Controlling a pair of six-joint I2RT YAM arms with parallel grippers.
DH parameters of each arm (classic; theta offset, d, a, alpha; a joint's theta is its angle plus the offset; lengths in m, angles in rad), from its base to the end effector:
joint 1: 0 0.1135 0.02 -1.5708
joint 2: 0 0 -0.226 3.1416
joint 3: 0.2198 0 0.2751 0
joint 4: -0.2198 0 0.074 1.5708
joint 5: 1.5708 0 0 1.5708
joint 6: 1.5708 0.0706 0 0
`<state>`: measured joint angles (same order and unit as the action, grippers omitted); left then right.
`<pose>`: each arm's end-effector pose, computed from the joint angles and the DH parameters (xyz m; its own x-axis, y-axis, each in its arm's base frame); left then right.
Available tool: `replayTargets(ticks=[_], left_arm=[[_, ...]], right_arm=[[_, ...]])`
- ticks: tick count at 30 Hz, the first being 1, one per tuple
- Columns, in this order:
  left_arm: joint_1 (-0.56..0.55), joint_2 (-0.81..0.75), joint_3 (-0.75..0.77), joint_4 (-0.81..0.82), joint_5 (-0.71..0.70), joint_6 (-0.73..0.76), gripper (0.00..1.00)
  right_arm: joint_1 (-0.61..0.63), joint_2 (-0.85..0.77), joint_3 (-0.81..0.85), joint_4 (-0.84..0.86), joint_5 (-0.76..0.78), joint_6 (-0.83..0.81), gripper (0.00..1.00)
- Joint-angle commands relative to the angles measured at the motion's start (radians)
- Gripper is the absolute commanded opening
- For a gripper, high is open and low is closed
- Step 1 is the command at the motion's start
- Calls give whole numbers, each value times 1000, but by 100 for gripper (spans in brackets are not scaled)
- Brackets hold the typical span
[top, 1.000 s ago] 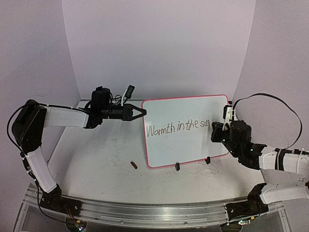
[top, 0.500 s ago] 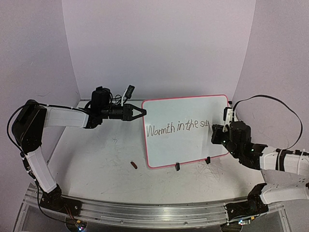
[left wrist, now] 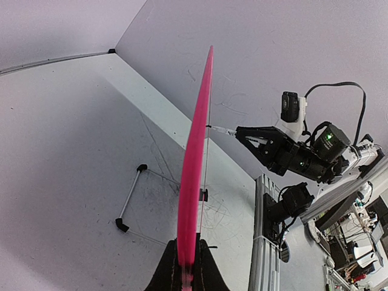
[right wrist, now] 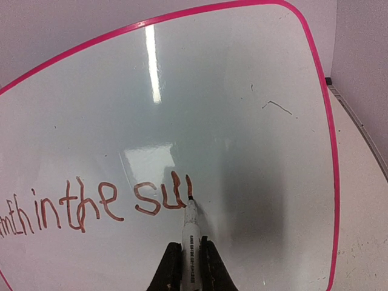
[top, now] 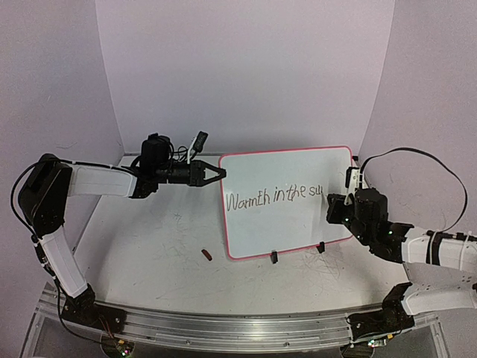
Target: Write a sentence on the whiteboard
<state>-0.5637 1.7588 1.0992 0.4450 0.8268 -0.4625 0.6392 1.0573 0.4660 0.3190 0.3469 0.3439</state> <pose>0.3359 -0.2738 0.1925 -0.5937 0.0178 -0.8045 0.7874 0.2193 -0.5762 0.2555 0.1600 0.1727 -0.3038 0.1693 -0.9376 -0.2080 0.9486 0.2387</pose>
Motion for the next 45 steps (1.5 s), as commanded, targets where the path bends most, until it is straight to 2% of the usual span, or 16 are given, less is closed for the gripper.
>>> replayTargets(ticks=[1, 16, 32, 45], left_arm=[[-35, -10, 10, -52, 1, 34, 0], [-35, -9, 11, -52, -1, 33, 0], [-35, -16, 10, -52, -1, 34, 0], [-35, -16, 10, -52, 0, 34, 0]], right_arm=[[-6, -3, -4, -42, -11, 16, 0], [-5, 25, 10, 79, 23, -20, 0], [-6, 48, 36, 113, 68, -40, 0], [-5, 31, 42, 4, 77, 7, 0]])
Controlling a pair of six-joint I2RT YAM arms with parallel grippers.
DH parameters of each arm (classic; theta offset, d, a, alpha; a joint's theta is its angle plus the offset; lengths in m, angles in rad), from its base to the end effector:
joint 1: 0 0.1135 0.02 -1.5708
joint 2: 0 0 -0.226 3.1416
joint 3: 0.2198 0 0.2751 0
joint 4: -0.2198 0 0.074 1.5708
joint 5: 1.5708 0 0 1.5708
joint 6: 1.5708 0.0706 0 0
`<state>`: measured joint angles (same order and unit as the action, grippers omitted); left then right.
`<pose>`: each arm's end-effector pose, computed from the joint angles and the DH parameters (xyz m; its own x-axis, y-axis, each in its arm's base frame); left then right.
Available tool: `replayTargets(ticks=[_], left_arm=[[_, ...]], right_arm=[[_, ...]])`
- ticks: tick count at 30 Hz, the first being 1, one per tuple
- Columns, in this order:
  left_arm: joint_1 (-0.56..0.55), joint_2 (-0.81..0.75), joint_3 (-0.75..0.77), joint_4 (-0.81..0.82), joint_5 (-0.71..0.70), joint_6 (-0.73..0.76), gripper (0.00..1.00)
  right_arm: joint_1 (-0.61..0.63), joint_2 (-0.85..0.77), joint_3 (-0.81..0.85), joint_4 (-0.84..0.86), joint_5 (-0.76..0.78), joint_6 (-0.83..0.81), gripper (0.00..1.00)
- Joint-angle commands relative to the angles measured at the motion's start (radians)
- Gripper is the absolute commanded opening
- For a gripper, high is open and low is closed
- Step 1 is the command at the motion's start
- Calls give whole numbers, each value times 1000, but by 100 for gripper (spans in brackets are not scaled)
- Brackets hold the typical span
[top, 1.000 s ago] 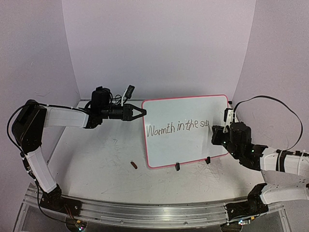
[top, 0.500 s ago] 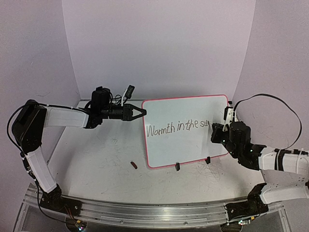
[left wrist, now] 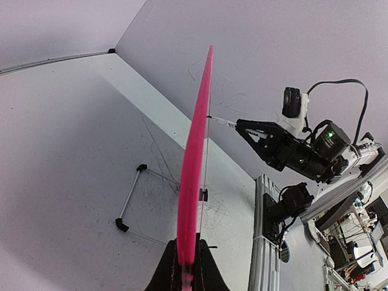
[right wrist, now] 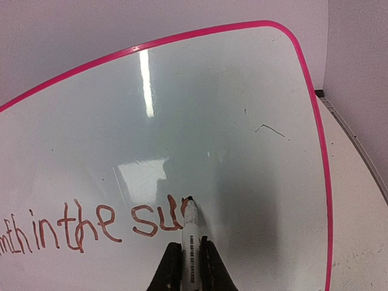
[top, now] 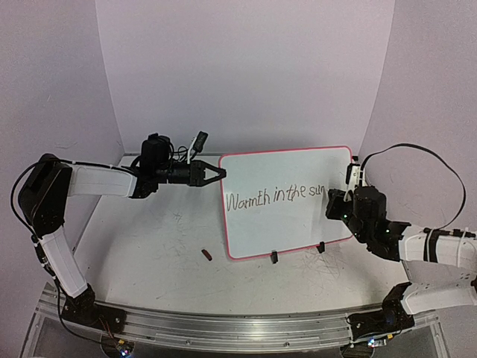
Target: Write a sentence on the whiteboard
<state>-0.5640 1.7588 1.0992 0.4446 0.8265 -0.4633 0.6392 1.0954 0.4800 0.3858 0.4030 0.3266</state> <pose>0.3358 -0.2739 0.1924 -0.5946 0.0178 -0.8039 0.7867 0.2195 -0.5770 0.2619 0.1602 0.1768 -0.2507 0.1814 -0.9509 -0.1709 0.9586 0.2279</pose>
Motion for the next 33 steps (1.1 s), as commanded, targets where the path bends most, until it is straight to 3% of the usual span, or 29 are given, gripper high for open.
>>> replayTargets(ticks=[1, 11, 26, 33], left_arm=[[-35, -16, 10, -52, 0, 35, 0], [-36, -15, 12, -52, 1, 34, 0], [-36, -15, 11, -52, -1, 35, 0], [-36, -17, 11, -52, 0, 35, 0]], right_arm=[[-6, -13, 26, -74, 15, 27, 0], [-5, -28, 1, -147, -34, 50, 0], [-6, -130, 14, -153, -1, 25, 0], [-21, -106, 21, -142, -18, 29, 0]])
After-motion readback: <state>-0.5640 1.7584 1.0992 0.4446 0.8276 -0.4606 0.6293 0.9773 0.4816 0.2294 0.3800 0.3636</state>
